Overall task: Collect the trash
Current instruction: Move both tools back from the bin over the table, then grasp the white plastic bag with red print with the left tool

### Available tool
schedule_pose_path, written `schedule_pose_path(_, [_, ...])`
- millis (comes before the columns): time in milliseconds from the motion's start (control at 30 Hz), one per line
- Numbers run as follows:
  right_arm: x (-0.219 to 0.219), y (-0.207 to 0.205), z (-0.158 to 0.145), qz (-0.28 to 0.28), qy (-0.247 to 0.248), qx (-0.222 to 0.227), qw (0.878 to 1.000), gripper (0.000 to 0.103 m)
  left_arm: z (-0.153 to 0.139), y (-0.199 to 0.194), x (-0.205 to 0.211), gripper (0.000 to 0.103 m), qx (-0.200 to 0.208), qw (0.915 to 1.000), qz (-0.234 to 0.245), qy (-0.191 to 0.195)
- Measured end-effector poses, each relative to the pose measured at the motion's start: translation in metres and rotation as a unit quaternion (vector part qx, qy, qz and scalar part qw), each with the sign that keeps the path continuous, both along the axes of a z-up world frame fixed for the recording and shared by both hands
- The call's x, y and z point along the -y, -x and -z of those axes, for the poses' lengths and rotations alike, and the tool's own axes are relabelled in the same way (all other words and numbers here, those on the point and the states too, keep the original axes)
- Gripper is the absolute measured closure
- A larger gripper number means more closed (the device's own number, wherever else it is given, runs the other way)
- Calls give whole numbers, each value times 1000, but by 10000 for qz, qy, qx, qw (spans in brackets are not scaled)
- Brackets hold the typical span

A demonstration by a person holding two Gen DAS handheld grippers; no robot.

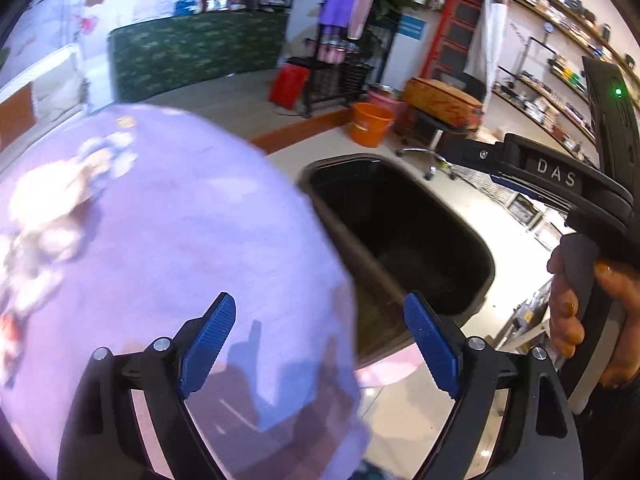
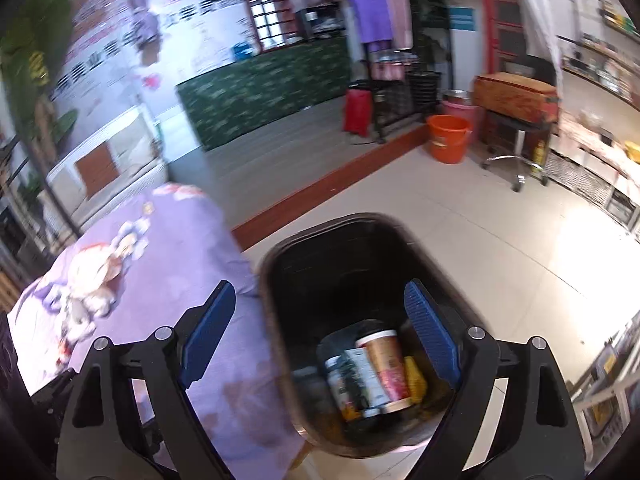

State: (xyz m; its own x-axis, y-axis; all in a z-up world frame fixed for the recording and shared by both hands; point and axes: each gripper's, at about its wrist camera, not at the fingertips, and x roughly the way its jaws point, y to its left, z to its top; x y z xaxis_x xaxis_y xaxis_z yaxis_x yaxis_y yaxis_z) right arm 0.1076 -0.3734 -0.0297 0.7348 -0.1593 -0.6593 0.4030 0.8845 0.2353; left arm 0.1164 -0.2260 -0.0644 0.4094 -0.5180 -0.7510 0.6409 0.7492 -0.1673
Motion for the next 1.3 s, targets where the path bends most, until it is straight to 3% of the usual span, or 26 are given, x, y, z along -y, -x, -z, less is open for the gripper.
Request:
schedule_pose_path(200, [-51,-30,12,-877,-151,-115,9960,17,0,-1,-57,19,187,9968,-762,-177])
schedule_pose_path(567, [-164,-76,11,-2304,-139,-114,9729,17,-10,-32,-170,19,320,9841,-1660,-544])
schedule_pose_path(700, [-187,-85,8,-2601,-76,-151,9654,17,-13,-59,-198,19,300,9827,-1715,-632])
schedule_pose_path(933, [-213,-94,4,-2944,137,-216,9553,17,7,-96,-214,21,-41,9881,-1221,-939])
schedule_pose_path(967, [-217,-96,4,-2974,183,-233,9543,17,11,-100,-213,22,-51,9875,-1169,-1057])
schedule_pose_path(1100, [-222,-102,3,-3050,252,-282,9516,17,31,-110,-213,47,-349,9844,-1079,-1348])
schedule_pose_path(1300, [-228,-111,10,-3103,258,-402,9494,17,28,-101,-227,73,-496,9864,-1217,-989])
